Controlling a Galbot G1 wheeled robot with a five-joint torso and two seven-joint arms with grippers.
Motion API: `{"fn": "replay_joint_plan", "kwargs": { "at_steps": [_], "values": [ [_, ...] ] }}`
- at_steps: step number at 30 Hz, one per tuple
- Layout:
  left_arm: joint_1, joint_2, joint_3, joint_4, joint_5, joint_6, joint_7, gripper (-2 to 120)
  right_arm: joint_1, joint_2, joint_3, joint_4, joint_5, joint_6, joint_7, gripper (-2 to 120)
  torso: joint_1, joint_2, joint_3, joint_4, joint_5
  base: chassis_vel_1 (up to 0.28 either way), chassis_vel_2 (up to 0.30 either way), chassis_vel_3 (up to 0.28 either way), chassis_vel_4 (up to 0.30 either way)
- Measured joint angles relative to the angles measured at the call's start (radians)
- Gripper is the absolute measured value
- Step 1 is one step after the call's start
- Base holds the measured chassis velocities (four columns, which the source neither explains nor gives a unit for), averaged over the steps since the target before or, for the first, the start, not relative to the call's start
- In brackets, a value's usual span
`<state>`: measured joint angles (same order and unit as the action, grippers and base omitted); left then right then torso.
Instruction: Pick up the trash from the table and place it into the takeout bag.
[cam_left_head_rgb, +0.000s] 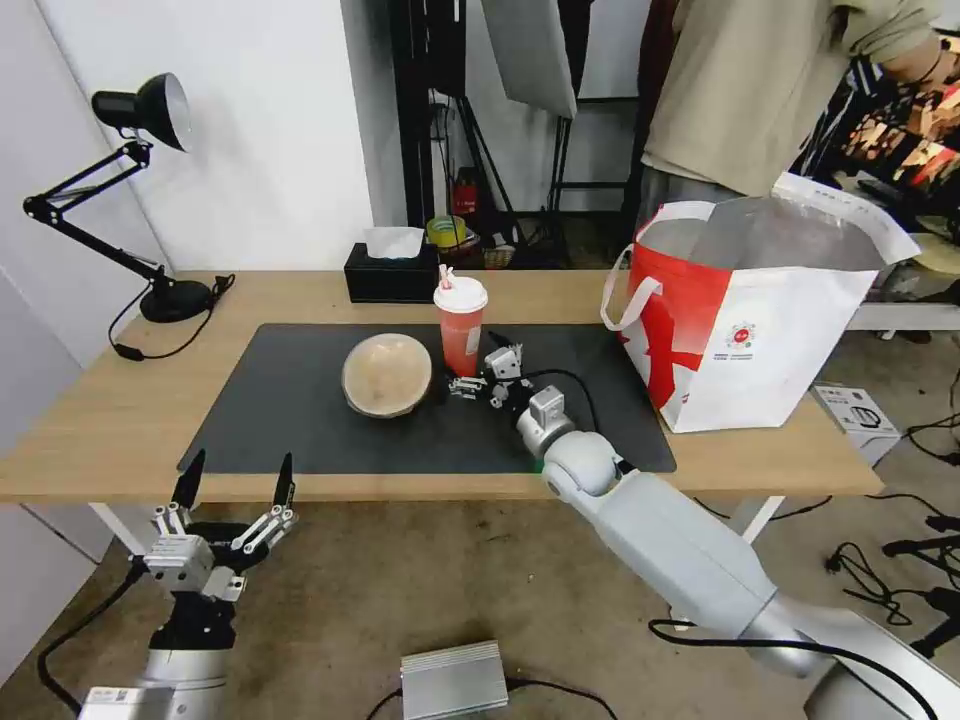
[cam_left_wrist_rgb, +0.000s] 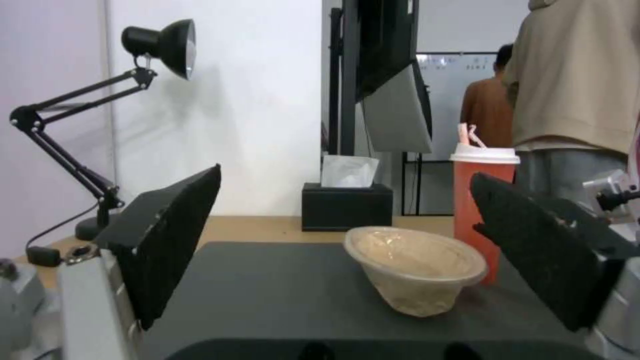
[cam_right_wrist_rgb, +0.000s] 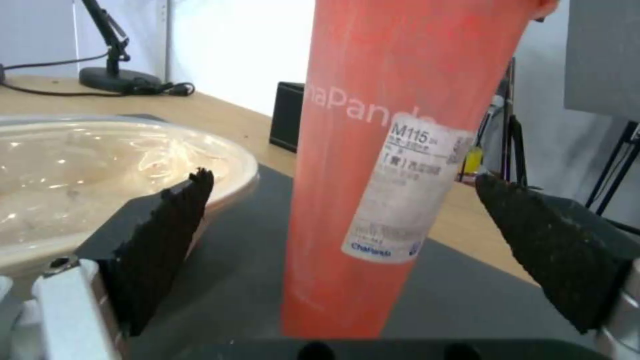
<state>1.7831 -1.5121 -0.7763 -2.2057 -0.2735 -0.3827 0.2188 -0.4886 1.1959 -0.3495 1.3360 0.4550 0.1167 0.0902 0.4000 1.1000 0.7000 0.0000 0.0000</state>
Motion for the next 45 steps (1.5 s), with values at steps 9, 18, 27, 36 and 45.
{"fn": "replay_joint_plan", "kwargs": {
  "at_steps": [9, 18, 27, 36, 45],
  "values": [
    [-0.006, -0.006, 0.0, 0.011, 0.0, -0.004, 0.003, 100, 0.049, -0.017, -0.04, -0.01, 0.027, -0.045, 0.0, 100, 0.0, 0.0, 0.0, 0.0, 0.0, 0.0, 0.0, 0.0, 0.0],
    [-0.008, -0.009, -0.005, 0.03, -0.005, -0.019, 0.027, 100, 0.095, -0.011, -0.068, -0.046, 0.054, -0.07, -0.006, 100, 0.0, 0.0, 0.0, 0.0, 0.0, 0.0, 0.0, 0.0, 0.0],
    [-0.015, -0.003, -0.008, 0.042, -0.009, -0.019, 0.028, 100, 0.103, 0.013, -0.068, -0.087, 0.049, -0.069, -0.012, 100, 0.0, 0.0, 0.0, 0.0, -0.0001, 0.0, 0.0, 0.0, 0.0],
    [-0.019, -0.009, -0.008, 0.045, -0.009, -0.02, 0.028, 100, 0.112, 0.034, -0.067, -0.123, 0.044, -0.063, -0.02, 100, 0.0, 0.0, 0.0, 0.0, 0.0, 0.0, 0.0, 0.0, 0.0],
    [-0.014, -0.02, -0.008, 0.046, -0.008, -0.025, 0.029, 100, 0.112, 0.042, -0.067, -0.132, 0.037, -0.06, -0.022, 100, 0.0, 0.0, 0.0, 0.0, 0.0, 0.0, 0.0, 0.0, 0.0]
  ]
}}
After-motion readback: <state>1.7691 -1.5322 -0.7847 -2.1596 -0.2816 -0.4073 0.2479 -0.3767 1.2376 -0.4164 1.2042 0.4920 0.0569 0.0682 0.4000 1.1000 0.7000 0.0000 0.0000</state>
